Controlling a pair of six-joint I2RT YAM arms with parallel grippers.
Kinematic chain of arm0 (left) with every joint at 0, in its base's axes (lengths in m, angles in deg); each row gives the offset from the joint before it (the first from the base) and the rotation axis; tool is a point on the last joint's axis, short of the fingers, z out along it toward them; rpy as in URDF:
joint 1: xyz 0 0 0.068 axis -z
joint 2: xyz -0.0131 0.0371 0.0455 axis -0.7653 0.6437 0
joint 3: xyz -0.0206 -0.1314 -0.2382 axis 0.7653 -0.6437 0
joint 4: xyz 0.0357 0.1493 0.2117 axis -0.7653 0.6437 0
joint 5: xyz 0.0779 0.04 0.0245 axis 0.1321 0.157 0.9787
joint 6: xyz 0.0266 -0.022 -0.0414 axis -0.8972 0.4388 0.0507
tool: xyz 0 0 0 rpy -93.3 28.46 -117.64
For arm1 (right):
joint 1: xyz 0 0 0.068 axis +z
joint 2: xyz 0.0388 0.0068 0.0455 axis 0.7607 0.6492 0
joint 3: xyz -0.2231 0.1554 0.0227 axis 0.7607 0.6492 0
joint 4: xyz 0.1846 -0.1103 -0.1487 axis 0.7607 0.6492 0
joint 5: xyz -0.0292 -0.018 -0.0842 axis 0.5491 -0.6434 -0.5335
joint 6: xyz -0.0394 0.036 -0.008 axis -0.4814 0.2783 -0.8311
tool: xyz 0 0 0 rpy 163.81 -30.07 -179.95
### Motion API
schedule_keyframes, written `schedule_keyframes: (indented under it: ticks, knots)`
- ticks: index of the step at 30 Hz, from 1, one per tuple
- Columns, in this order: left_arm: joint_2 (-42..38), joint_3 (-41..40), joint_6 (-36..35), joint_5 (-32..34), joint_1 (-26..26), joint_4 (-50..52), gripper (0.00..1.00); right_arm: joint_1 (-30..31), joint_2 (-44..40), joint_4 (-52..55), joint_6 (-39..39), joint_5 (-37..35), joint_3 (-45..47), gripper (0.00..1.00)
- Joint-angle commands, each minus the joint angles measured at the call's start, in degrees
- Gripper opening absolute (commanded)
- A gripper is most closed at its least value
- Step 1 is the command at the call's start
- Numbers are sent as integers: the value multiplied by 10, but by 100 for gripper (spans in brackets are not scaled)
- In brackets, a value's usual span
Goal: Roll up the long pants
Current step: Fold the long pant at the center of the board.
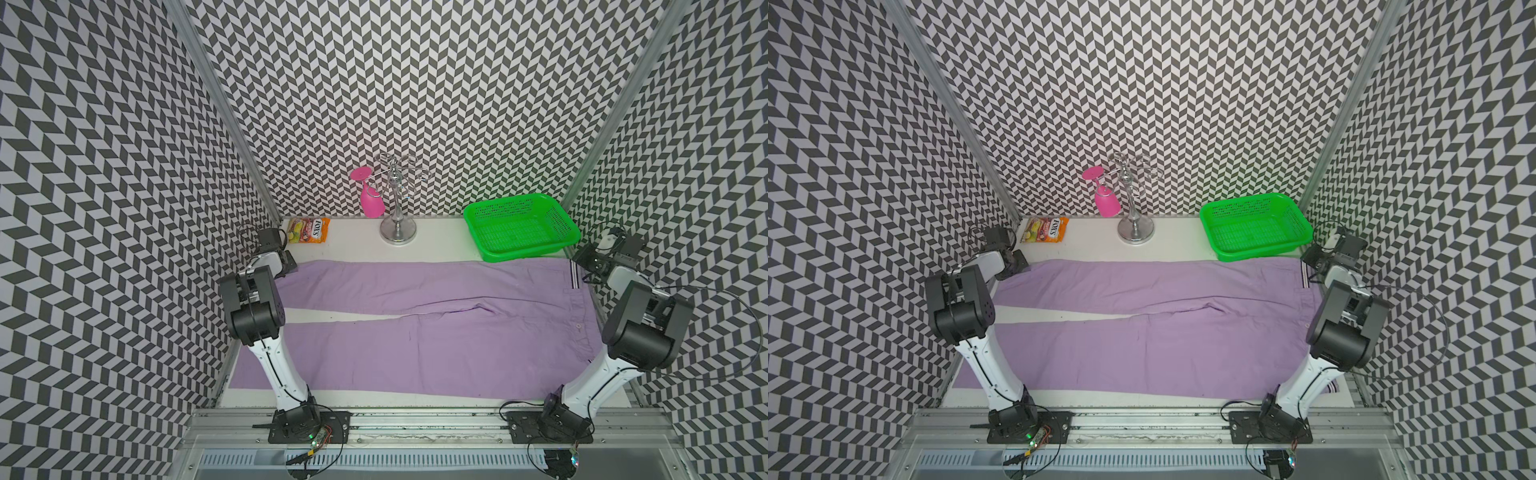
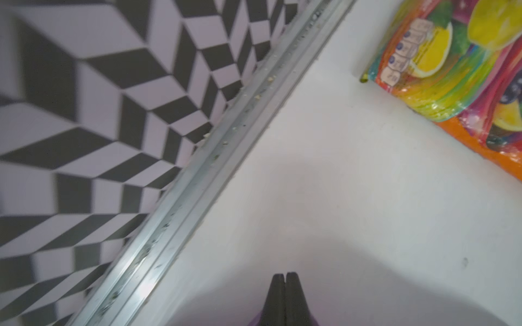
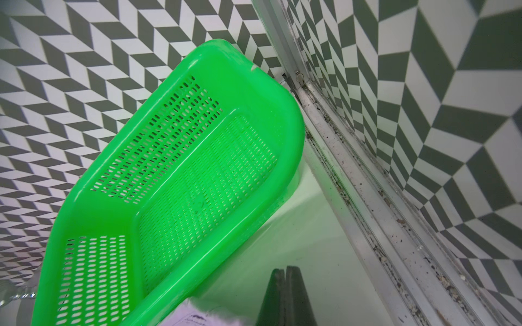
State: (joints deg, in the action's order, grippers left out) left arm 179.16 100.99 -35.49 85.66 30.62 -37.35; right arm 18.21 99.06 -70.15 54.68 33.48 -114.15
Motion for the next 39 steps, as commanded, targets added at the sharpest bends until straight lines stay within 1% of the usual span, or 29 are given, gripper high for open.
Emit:
schedule_keyframes:
  ticks: [1,3,5,7,14,15,17,18,20,23,25,28,31,35,39]
  knots:
    - [-79,-28,27,27,-25,-45,0,-5,-68,-72,10,3,25,0]
    - [-110,-54,38,30,-38,-69,0,-9,-89,-89,21,2,40,0]
    - [-134,-79,48,40,-49,-91,0,-19,-101,-103,34,16,51,0]
    - [-155,-100,57,36,-60,-108,0,-29,-113,-120,50,28,63,0]
    - [-179,-152,77,40,-85,-138,0,-69,-129,-172,96,74,91,0]
    - [-183,-154,77,50,-86,-134,0,-74,-133,-174,99,75,95,0]
    - [-202,-170,102,92,-86,-129,0,-89,-148,-188,109,71,115,0]
    - [-221,-194,104,100,-87,-150,0,-97,-159,-207,120,70,135,0]
    - [-248,-237,103,80,-92,-199,0,-107,-174,-240,141,65,164,0]
    - [-237,-231,107,60,-92,-196,0,-110,-168,-253,146,83,171,0]
    - [-216,-203,108,54,-92,-180,0,-108,-155,-255,152,94,161,0]
    - [-195,-159,103,41,-87,-176,0,-98,-140,-245,144,80,134,0]
    - [-151,-77,99,28,-70,-161,0,-74,-114,-248,149,66,89,0]
    - [-41,122,86,27,-28,-90,0,-33,-61,-271,163,56,23,0]
    - [72,345,82,24,1,0,0,-28,-22,-296,200,42,-19,0]
